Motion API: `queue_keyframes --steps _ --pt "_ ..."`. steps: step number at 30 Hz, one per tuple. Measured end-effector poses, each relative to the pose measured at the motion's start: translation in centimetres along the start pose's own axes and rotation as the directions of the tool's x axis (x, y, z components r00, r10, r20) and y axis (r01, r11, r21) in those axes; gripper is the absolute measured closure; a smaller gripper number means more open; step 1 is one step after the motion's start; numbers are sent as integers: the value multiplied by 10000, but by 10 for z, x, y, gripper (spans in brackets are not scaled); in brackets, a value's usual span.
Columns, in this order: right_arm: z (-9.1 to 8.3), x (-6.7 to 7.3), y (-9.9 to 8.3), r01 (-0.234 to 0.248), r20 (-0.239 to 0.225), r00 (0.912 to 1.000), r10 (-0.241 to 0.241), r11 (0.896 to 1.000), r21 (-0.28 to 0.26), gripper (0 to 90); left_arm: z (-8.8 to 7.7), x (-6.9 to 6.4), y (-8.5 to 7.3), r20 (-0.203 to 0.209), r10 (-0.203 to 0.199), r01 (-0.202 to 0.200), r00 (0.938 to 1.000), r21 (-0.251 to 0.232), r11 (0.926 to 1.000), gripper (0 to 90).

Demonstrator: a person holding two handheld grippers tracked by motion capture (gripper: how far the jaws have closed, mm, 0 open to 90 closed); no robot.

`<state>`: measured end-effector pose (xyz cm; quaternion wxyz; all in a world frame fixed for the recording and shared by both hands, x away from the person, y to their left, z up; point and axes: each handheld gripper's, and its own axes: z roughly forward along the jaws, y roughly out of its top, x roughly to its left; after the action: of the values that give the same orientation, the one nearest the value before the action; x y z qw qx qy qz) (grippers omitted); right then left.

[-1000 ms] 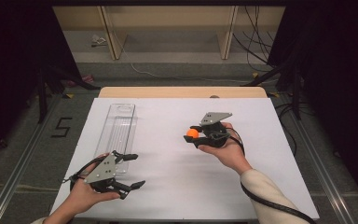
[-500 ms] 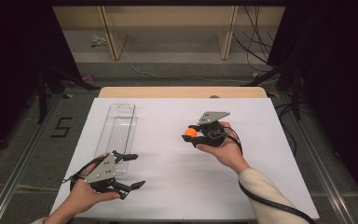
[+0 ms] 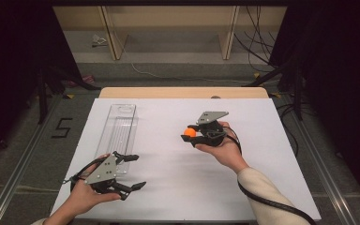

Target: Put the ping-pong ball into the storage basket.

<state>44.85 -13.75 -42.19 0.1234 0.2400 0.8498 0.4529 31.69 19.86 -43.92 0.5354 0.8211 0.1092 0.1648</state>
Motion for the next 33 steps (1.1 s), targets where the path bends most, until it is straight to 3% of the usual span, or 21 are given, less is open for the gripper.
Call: queue_keyframes --steps 33 --pt "15 3 8 18 -136 9999 -18 10000 -4 515 0 0 0 15 9 -9 10000 -2 10000 163"
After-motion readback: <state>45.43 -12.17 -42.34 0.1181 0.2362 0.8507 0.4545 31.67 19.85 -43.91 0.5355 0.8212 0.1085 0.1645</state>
